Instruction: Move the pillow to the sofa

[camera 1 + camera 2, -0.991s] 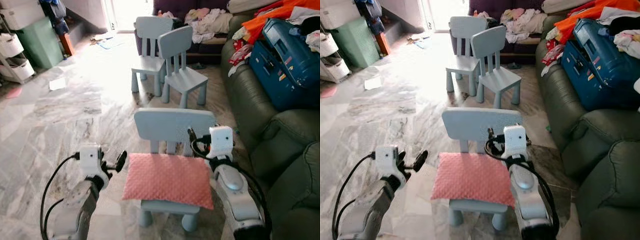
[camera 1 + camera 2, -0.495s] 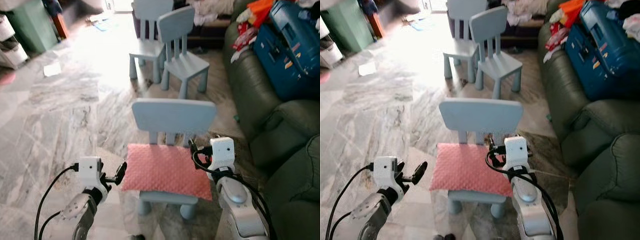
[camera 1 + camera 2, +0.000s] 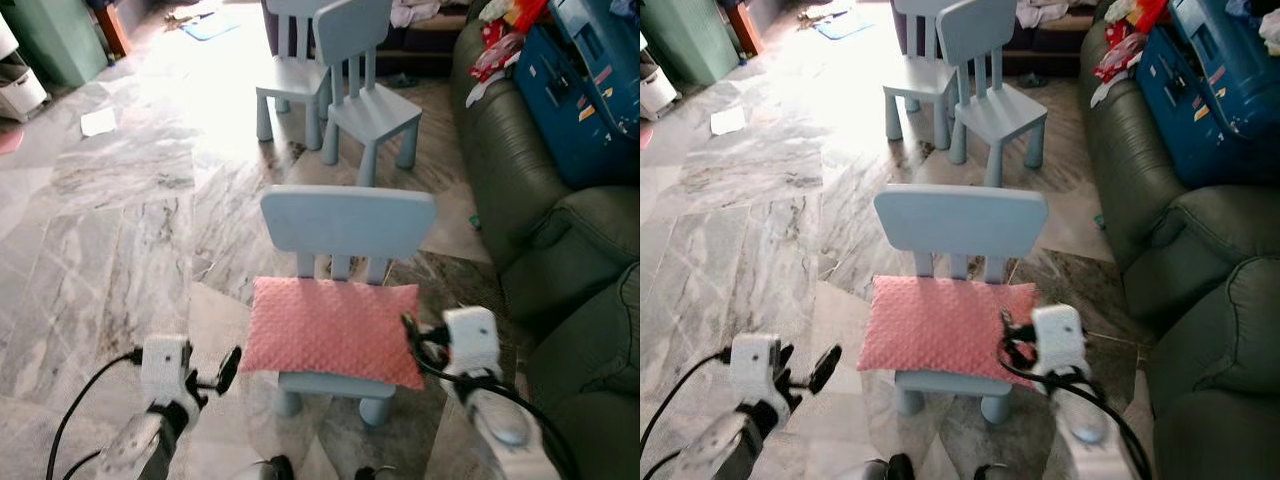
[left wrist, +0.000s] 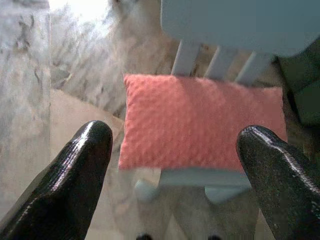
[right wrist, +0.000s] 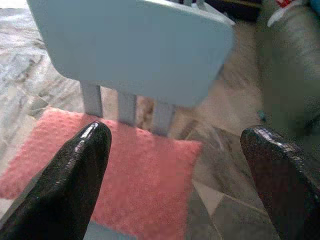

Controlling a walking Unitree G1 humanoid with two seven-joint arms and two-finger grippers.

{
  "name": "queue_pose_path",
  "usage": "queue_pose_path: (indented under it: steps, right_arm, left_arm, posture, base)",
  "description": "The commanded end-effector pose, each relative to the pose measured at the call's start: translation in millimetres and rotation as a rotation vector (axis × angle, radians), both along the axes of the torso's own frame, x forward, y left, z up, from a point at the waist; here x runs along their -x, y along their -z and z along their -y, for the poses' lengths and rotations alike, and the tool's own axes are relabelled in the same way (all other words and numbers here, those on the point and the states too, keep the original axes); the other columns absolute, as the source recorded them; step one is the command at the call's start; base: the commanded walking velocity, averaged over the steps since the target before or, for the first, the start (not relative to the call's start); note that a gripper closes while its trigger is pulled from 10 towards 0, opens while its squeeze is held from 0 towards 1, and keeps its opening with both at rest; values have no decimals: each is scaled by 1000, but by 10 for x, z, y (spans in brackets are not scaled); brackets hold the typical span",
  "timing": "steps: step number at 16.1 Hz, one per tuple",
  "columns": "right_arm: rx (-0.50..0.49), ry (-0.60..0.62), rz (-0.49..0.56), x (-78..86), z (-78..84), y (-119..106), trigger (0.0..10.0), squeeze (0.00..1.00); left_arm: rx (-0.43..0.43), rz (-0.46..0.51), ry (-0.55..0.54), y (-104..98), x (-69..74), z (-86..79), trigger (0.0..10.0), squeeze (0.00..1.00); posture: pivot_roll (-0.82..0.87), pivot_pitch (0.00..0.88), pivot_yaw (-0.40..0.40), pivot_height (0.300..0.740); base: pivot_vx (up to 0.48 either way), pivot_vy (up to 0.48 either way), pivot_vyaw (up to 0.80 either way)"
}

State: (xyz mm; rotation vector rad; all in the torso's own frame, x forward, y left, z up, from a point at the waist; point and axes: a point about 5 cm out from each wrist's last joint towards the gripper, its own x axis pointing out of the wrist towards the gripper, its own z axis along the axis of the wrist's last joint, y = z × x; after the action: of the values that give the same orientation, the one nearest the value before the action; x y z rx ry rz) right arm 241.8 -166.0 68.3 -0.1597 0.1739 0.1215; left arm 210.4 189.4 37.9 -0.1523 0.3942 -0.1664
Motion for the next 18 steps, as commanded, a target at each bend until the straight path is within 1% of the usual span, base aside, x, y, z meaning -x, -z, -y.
queue_pose_path:
  steps: [1,3,5,13,18]
  right_arm:
    - [-8,-7,-2,54,24,-23,10000,0]
    - [6,-9,-16,123,79,-14,10000,0]
    - [10,-14,-20,143,78,-17,10000,0]
    - [-7,-27,-19,142,12,-46,10000,0]
    - [-5,-26,-16,127,27,-54,10000,0]
  left_arm:
    - [-29,-4,-4,9,66,-66,10000,0]
    - [-31,-12,-5,27,112,-72,10000,0]
    - [-31,-12,-1,26,107,-65,10000,0]
    - [-27,-5,14,15,80,-28,10000,0]
    - [-22,-4,19,20,69,-2,10000,0]
  posture:
    - [-75,185,30,740]
    - [-78,186,28,740]
    - [-81,185,27,740]
    - [-84,188,31,740]
    - [-86,187,30,740]
  base:
    - [0,0,0]
    - [0,0,0]
    - [0,0,0]
    - [0,0,0]
    - [0,0,0]
